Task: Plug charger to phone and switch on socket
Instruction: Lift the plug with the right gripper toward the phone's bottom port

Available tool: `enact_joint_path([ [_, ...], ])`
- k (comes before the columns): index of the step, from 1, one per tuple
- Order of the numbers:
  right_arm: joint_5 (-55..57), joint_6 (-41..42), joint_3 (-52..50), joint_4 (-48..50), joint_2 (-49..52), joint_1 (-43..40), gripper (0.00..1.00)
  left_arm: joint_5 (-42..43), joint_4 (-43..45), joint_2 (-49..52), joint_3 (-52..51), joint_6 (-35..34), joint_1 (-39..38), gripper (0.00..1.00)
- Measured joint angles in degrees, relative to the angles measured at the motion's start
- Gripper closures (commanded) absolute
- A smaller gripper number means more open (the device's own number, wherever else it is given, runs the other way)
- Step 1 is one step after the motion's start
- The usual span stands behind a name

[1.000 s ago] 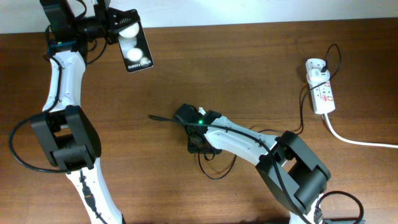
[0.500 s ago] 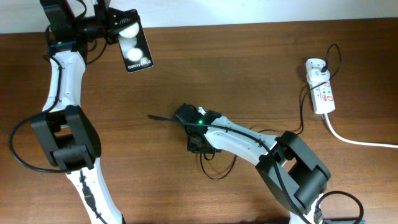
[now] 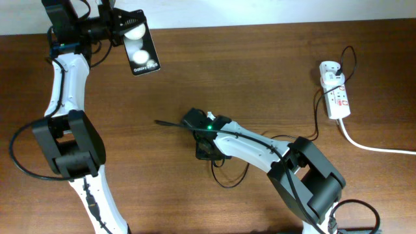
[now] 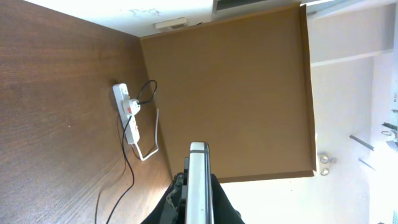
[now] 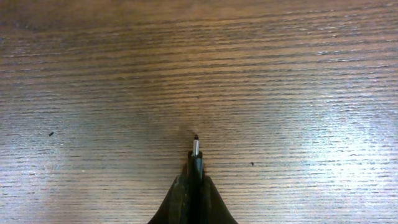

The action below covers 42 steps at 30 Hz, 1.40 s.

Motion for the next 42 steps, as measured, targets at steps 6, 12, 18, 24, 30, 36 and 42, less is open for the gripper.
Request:
enact_joint_path([
  [6,-11.3,-12.3,5.4,0.0,0.0,-0.4,0.96,0.0,0.0,0.0,0.0,0.0,0.4,1.00],
  [12,-46.2,-28.0,6.3,5.5,-2.7,-13.6,0.96,0.0,0.0,0.0,0.0,0.1,1.5,1.00],
  [18,-77.1,-51.4,6.4,10.0,-2.8,-20.0,0.96,0.0,0.0,0.0,0.0,0.2,1.5,1.00],
  [24,-78.1,-39.7,6.4,35.5,-3.3,-20.0,0.96,-0.1,0.0,0.0,0.0,0.2,0.7,1.00],
  [30,-73.7,-12.3,6.5,56.4,-3.5,-20.0,0.96,-5.7,0.0,0.0,0.0,-1.7,-2.2,1.00],
  [36,-65.6,-1.8,6.5,64.3,-3.5,-20.0,0.96,-9.6,1.1,0.0,0.0,-3.5,-2.2,1.00],
  [42,-63.2,-2.1,6.5,66.7,-3.5,-20.0,0.96,-10.3,14.3,0.0,-0.1,-10.7,-2.4,1.00],
])
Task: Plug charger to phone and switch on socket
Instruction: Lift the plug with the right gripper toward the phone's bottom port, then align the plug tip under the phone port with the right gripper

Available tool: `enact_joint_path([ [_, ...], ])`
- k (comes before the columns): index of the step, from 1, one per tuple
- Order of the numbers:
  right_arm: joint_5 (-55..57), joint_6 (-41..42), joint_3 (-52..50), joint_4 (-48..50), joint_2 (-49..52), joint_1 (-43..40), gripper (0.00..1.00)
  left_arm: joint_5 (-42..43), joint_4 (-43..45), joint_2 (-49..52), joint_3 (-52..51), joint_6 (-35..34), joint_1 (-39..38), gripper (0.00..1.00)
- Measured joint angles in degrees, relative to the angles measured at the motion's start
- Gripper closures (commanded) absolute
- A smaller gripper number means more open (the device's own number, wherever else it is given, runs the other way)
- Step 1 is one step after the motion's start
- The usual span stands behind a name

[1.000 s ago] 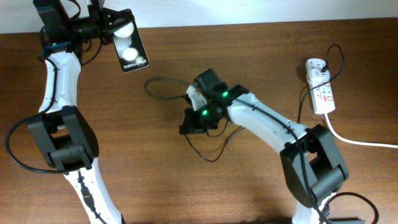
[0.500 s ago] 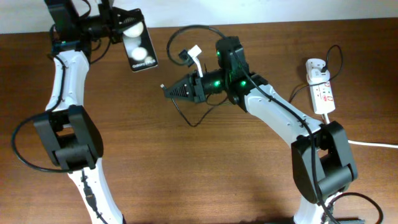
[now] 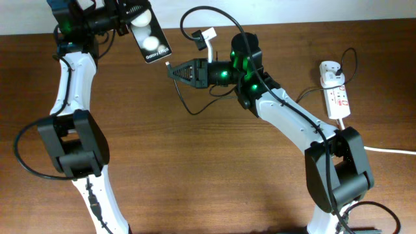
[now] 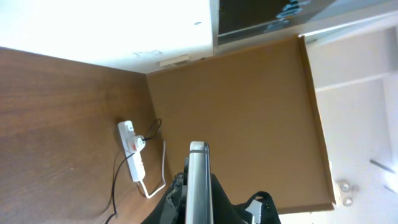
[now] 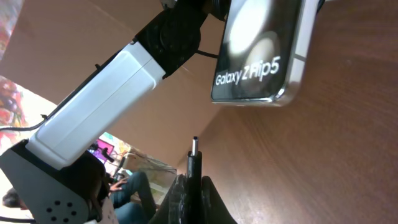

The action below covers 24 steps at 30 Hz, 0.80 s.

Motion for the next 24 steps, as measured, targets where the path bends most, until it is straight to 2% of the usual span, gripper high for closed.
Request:
enact_joint_path([
  [2,0.1,-1.4,-0.2,0.4,0.3,0.0,0.96,0.1,1.3,0.0,0.0,-1.9,-0.2,1.00],
  [6,-2.8,-2.0,-0.7,16.7,7.4,0.4,0.96,0.2,1.5,0.0,0.0,-3.2,-0.5,1.00],
  [10,-4.4,2.4,-0.8,26.4,10.4,0.7,0.96,0.3,3.2,0.0,0.0,-3.3,-0.5,1.00],
  [24,-3.9,4.9,-0.8,28.9,10.4,0.7,0.96,3.3,4.5,0.0,0.0,-3.4,-1.5,1.00],
])
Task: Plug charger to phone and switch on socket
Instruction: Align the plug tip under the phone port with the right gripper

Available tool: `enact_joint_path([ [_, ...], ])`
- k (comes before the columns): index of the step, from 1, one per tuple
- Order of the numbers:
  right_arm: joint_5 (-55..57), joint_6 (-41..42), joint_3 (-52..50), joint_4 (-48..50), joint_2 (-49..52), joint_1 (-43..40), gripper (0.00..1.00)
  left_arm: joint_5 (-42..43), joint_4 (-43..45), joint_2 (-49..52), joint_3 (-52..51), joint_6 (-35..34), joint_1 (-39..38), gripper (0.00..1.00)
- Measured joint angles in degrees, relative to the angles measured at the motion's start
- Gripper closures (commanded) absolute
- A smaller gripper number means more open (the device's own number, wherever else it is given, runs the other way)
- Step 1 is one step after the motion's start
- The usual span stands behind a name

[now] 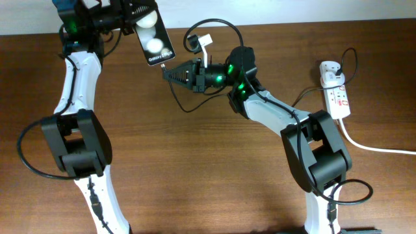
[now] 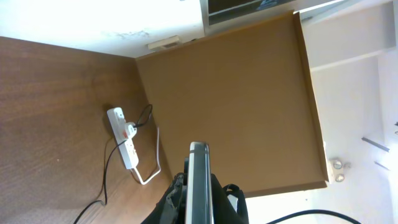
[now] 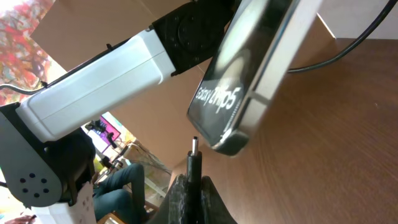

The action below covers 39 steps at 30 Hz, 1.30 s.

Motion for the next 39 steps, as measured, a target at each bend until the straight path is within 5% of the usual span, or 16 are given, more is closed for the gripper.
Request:
enact_joint_path([
  [39,5.2,7.2,-0.1,0.2,0.0,-0.7,0.96,-1.4,1.1,0.0,0.0,-0.4,-0.2,1.00],
])
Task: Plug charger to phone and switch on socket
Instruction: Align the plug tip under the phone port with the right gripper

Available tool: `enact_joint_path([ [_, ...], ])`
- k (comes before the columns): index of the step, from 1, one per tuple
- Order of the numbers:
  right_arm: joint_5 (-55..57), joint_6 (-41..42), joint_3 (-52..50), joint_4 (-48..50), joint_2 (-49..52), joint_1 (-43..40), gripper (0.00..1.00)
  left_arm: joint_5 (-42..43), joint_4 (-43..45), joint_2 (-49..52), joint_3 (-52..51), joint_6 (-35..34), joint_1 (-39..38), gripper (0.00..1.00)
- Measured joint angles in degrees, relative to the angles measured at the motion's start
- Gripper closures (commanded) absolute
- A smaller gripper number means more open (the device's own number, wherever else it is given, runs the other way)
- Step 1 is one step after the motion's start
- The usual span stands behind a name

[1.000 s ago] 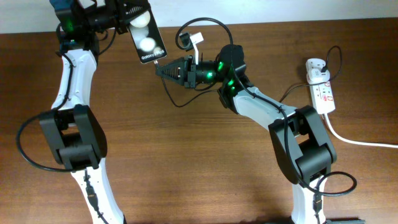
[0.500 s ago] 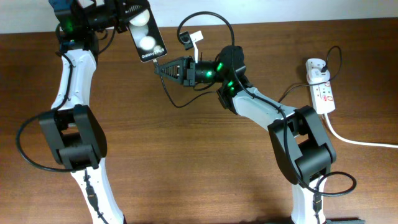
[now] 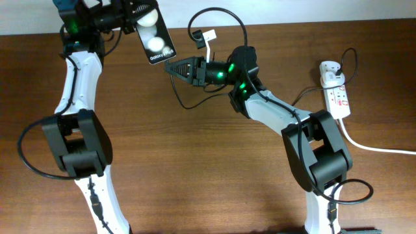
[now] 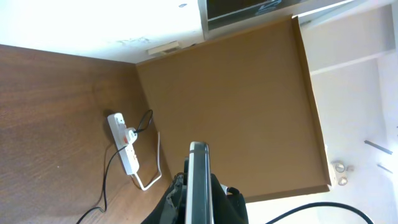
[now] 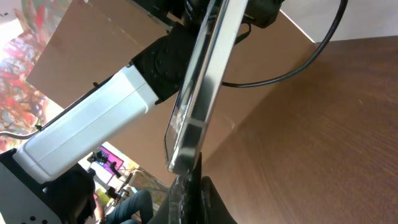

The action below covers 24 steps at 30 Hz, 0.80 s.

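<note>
My left gripper (image 3: 135, 14) is shut on the top end of the phone (image 3: 153, 36), holding it above the table's far left. It bears white circles and the words "Galaxy Z Flip5". In the left wrist view the phone (image 4: 198, 165) is edge-on between the left gripper (image 4: 198, 190). My right gripper (image 3: 174, 67) is shut on the black charger plug (image 5: 197, 173), which meets the lower end of the phone (image 5: 202, 87). The plug's metal tip is hidden there. The white power strip (image 3: 336, 94) lies at the far right, with a plug in it.
The black charger cable (image 3: 218, 12) loops up behind the right arm, with a white tag (image 3: 208, 36) on it, and trails to the strip. A white lead (image 3: 377, 148) runs from the strip off the right edge. A brown board (image 4: 236, 106) stands behind the table.
The plug's metal tip showed just under the phone's lower corner; now the plug sits against the phone's bottom end with the tip hidden. The phone has turned edge-on to the right wrist camera.
The right gripper held the plug low over the middle of the table while the left held the phone at the back left. Then the plug was raised and pointed at the phone across a gap. The gap then shrank, and now plug and phone meet.
</note>
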Motion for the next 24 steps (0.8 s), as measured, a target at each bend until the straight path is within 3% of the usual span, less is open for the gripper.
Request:
enact_joint_path([
  [7,-0.3,0.0,0.0,0.0,0.0,0.0,0.96,-3.7,0.0,0.0,0.0,0.0,0.1,1.00],
  [24,-0.7,0.0,0.0,0.5,0.0,0.0,0.96,-3.1,0.0,0.0,0.0,0.2,1.0,1.00],
])
